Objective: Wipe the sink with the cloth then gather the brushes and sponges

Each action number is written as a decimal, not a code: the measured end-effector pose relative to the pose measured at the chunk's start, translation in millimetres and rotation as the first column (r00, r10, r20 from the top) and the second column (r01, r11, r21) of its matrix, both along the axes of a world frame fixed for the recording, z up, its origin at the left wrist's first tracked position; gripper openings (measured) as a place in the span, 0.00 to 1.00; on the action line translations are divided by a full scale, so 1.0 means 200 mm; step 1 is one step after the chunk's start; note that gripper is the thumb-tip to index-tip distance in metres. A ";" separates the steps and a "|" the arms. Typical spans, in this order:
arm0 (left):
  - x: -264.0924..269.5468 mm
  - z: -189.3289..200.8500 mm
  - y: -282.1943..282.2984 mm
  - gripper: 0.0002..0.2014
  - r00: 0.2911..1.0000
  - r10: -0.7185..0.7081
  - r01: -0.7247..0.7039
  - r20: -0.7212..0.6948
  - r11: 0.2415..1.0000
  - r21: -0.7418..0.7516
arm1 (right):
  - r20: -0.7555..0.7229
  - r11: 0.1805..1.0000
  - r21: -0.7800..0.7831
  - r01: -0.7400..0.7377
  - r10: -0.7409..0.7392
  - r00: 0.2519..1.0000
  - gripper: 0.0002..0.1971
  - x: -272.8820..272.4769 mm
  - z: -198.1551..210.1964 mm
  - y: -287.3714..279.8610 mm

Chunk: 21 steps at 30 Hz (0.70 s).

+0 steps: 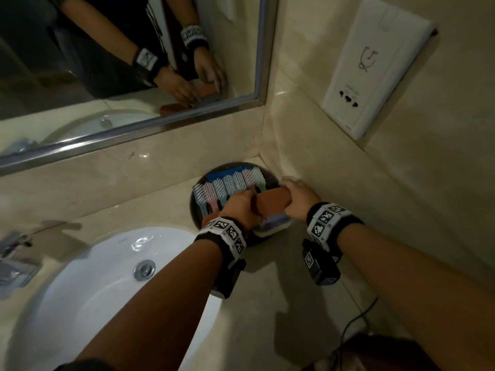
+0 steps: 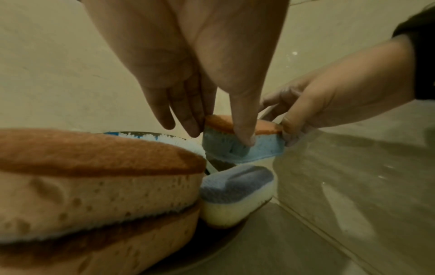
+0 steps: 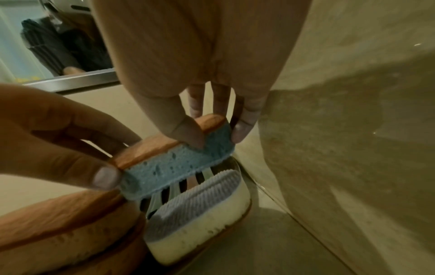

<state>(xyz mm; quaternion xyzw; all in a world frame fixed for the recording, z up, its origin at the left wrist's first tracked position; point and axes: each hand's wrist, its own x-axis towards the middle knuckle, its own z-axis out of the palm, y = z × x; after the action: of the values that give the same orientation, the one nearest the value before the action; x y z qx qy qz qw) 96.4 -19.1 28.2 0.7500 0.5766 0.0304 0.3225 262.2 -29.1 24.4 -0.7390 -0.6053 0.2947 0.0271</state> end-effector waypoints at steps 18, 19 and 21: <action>-0.01 -0.07 0.07 0.25 0.979 -0.138 0.125 -0.153 0.988 -0.090 | 0.004 0.982 -0.118 -0.149 0.151 0.989 0.33 0.01 -0.06 0.05; -0.02 -0.07 0.07 0.25 0.978 -0.136 0.123 -0.160 0.989 -0.087 | -0.005 0.978 -0.138 -0.158 0.159 0.987 0.33 0.01 -0.06 0.05; -0.03 -0.07 0.05 0.24 0.979 -0.142 0.131 -0.148 0.988 -0.080 | -0.012 0.972 -0.152 -0.178 0.179 0.984 0.34 -0.01 -0.05 0.03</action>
<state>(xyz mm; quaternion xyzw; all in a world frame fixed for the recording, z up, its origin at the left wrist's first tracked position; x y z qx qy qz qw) 90.6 -8.3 14.4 0.7763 0.5475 -0.0697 0.3046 261.1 -23.0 14.4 -0.6818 -0.6450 0.3405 -0.0566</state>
